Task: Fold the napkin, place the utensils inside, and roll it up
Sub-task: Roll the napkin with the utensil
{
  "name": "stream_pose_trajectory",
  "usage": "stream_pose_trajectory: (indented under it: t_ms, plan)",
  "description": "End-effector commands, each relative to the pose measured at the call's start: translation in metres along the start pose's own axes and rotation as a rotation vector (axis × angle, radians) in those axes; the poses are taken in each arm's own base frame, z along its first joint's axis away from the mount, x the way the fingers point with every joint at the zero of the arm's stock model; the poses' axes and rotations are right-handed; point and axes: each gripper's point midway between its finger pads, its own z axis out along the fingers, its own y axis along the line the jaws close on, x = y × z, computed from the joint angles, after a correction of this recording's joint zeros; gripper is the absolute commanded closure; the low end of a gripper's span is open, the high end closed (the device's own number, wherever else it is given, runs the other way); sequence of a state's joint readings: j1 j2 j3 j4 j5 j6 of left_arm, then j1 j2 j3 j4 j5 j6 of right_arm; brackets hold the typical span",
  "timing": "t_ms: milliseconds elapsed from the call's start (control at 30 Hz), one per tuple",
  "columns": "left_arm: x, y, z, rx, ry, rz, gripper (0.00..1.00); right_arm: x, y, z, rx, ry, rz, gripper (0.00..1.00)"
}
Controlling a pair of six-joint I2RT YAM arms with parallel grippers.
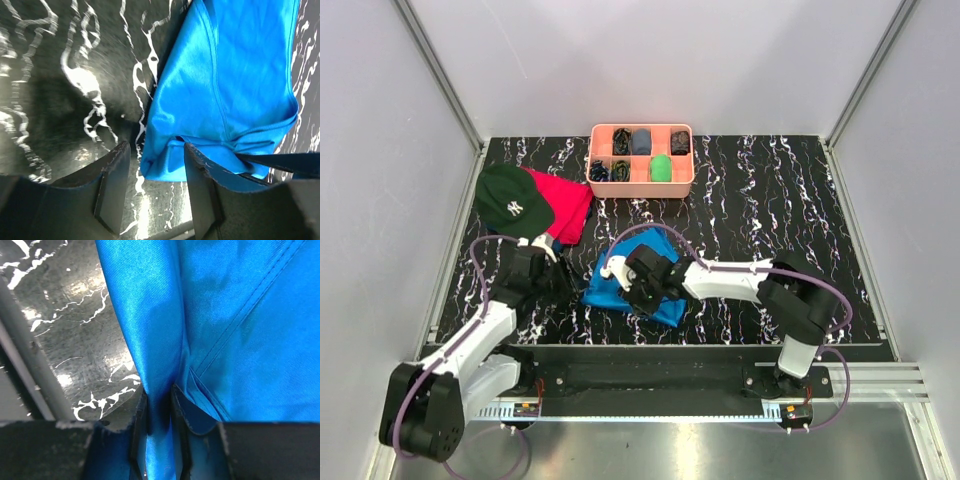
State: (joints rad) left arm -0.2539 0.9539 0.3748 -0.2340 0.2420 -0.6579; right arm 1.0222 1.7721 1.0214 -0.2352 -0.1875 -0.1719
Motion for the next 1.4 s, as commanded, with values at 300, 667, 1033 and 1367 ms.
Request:
stream_pose_trajectory:
  t_ms: [300,667,1033,1367]
  plan:
    - [-0.037,-0.025,-0.008,0.112,-0.169,0.086,0.41,0.008,0.020,-0.002,-0.479,0.028,0.295,0.76]
    - [-0.050,-0.050,0.005,0.245,-0.199,0.143,0.36,0.006,0.005,-0.003,-0.664,0.060,0.500,0.79]
    - [-0.043,-0.043,0.028,0.226,-0.131,0.129,0.37,0.014,-0.023,0.003,-0.747,0.069,0.681,0.81]
    - [-0.034,-0.036,0.041,0.233,-0.112,0.120,0.44,0.025,-0.028,0.012,-0.752,0.118,0.743,0.83]
